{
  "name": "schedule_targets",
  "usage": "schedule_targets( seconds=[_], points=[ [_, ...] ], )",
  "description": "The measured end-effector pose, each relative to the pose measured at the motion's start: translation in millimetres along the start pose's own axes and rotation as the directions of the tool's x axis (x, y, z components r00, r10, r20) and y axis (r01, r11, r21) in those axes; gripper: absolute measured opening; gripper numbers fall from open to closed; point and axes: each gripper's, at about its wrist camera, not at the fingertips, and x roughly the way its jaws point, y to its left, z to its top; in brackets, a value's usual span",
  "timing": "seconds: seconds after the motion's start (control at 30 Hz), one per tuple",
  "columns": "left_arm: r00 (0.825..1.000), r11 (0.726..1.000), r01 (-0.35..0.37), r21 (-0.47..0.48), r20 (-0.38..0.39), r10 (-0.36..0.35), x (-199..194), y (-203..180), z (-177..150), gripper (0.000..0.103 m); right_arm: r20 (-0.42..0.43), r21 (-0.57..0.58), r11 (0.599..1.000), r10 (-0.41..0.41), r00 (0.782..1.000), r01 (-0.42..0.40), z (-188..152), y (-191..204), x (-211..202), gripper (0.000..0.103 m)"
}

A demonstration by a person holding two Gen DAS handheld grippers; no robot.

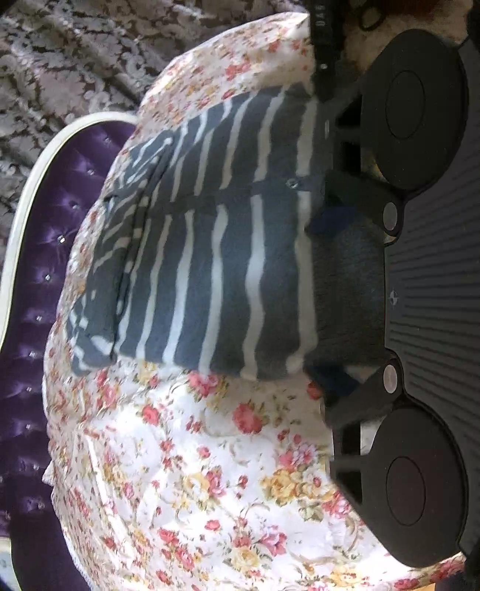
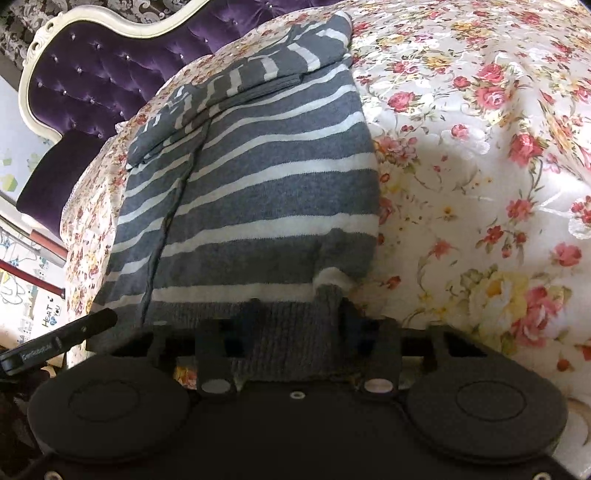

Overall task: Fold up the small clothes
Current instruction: 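Close the right tool on the ribbed hem while the left tool grasps it too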

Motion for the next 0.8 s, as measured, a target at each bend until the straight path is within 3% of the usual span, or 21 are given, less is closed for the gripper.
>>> schedule_targets(
  seconds=[0.07,0.13,0.47,0.8],
  points=[
    [1.000,1.000,-0.012,-0.007,0.003,0.012,-1,3,2,0.028,0.012,0.007,1.000,0.020,1.000,-0.020,-1,-1,-1,0.022],
    [1.000,1.000,-0.006,-0.024,0.003,0.006,-2,9,3,0.014,0.026,0.002,1.000,0.028,0.999,-0.028,-2,0,-4,0.020],
    [0.996,0.996,0.052,-0.075,0.081,-0.046,-18,16,9,0.008,0.150,0.006,0.993,0.119,0.982,-0.121,9,-1,-35,0.017],
    [0.978,0.994,0.089,-0.067,0.193,-0.075,-37,20,48,0.007,0.272,0.013,0.973,0.219,0.937,-0.231,38,3,-60,0.017]
  ],
)
